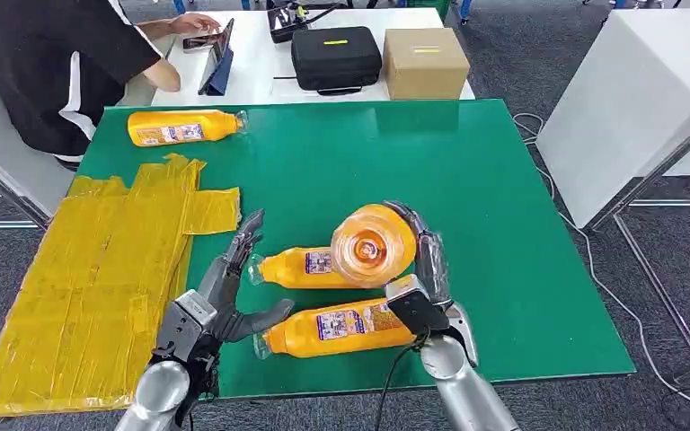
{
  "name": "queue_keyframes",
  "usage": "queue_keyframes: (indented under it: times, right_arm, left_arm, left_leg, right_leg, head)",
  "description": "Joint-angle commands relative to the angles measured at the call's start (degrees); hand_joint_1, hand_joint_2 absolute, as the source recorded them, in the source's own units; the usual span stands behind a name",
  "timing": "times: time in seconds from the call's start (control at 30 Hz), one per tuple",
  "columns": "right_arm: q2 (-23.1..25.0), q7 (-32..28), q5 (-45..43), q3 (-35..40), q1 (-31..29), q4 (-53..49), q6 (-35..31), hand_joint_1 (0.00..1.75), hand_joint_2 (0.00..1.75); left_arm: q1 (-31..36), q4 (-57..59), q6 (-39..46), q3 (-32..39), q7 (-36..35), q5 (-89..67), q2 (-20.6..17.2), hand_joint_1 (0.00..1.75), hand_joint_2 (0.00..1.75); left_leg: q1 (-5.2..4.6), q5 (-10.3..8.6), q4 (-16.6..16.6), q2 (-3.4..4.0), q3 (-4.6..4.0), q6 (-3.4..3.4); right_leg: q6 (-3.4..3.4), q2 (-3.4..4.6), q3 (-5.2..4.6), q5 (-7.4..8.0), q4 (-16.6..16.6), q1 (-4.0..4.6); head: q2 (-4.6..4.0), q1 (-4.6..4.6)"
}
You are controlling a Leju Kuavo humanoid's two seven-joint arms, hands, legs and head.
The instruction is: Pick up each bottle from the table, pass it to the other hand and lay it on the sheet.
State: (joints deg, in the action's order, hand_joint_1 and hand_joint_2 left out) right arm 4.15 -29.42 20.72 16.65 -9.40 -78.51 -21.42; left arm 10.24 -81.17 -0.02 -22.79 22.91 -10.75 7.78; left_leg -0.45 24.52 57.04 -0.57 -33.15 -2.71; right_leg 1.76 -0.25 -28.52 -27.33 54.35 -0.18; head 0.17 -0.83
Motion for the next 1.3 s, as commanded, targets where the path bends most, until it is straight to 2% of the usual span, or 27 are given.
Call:
queue_keyframes:
  times: [0.03,0.33,0.73,0.8,0.93,1.13,1.3]
  right_arm:
    - [1.15,0.78,-1.10,4.61,-2.79,2.66,3.55,1.75,1.75]
    - [0.85,3.28,-1.84,7.92,-3.86,3.45,11.55,1.75,1.75]
    - [1.97,4.41,-1.64,10.03,-5.75,8.33,13.27,1.75,1.75]
    - [2.00,4.71,-2.16,10.98,-6.21,8.99,15.25,1.75,1.75]
    - [1.43,4.71,-3.33,12.08,-6.83,8.07,19.30,1.75,1.75]
    - [1.40,4.78,-3.40,12.02,-6.96,7.99,19.45,1.75,1.75]
    - [1.52,4.23,-6.72,11.74,-7.35,9.04,25.46,1.75,1.75]
  left_arm:
    - [1.86,-1.14,0.58,-4.99,0.18,-1.51,-0.84,0.00,1.75]
    - [1.95,-2.85,1.63,-6.64,-0.44,-2.04,-0.87,0.00,1.75]
    - [3.56,-1.16,1.11,-6.72,-0.89,-0.40,-0.76,0.00,1.75]
    - [3.95,-0.65,1.05,-6.72,-1.00,0.04,-0.66,0.00,1.75]
    - [4.92,0.06,0.79,-6.74,-0.92,1.02,-0.84,0.00,1.75]
    - [5.04,0.03,0.78,-6.65,-0.92,1.06,-0.86,0.00,1.75]
    - [5.87,1.16,0.62,-6.52,-0.92,2.12,-1.08,0.00,1.75]
  left_leg:
    - [0.00,0.05,0.00,0.14,0.10,0.18]
    - [0.00,0.04,0.00,0.10,0.07,0.13]
    - [0.02,0.03,-0.04,0.14,0.11,0.14]
    - [0.03,0.10,-0.05,0.24,0.28,0.31]
    - [0.02,0.04,-0.03,0.14,0.14,0.21]
    - [0.00,0.00,-0.04,0.06,0.05,0.10]
    - [0.01,0.02,-0.03,0.09,0.07,0.15]
  right_leg:
    - [-0.03,0.12,0.07,-0.02,0.00,-0.01]
    - [-0.02,0.08,0.06,-0.02,-0.01,-0.01]
    - [-0.03,0.11,0.09,0.01,-0.06,0.01]
    - [-0.07,0.19,0.24,-0.04,-0.07,0.01]
    - [-0.05,0.10,0.11,-0.01,-0.04,0.01]
    - [-0.02,0.03,0.03,0.00,-0.04,-0.01]
    - [-0.02,0.06,0.06,0.00,-0.04,0.00]
  head:
    - [0.00,0.00]
    - [0.00,-0.02]
    - [0.00,0.00]
    - [0.00,0.00]
    - [0.00,0.00]
    - [0.00,0.00]
    - [0.00,0.00]
